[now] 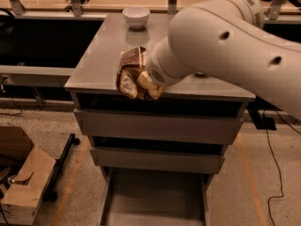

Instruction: Place brown chip bag into bottom drawer

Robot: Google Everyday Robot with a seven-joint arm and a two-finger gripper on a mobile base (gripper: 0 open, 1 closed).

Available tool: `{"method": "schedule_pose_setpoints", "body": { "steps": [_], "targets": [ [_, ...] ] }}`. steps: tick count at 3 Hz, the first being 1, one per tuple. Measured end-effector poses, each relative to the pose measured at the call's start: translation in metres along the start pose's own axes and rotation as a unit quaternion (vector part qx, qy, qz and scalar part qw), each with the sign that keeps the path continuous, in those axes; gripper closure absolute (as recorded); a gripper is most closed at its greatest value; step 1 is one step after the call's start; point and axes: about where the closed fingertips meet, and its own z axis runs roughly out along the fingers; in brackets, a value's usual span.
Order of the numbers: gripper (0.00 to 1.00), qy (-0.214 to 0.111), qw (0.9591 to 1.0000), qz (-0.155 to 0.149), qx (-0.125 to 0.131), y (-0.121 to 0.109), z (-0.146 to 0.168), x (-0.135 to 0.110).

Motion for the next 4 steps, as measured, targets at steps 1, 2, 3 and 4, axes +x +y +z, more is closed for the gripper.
{"method": "schedule_pose_setpoints", "body": {
  "steps": [1, 2, 3, 4],
  "targets": [
    [1.0, 0.005, 0.9992, 0.04, -0.002, 0.033, -0.019, 0.042],
    [1.0, 0.02, 0.9949, 0.098, -0.012, 0.061, -0.022, 0.093],
    [1.0, 0.068, 0.9844, 0.158, -0.035, 0.091, -0.011, 0.161],
    [1.0, 0.068, 0.9844, 0.158, -0.035, 0.091, -0.011, 0.161]
  ]
}}
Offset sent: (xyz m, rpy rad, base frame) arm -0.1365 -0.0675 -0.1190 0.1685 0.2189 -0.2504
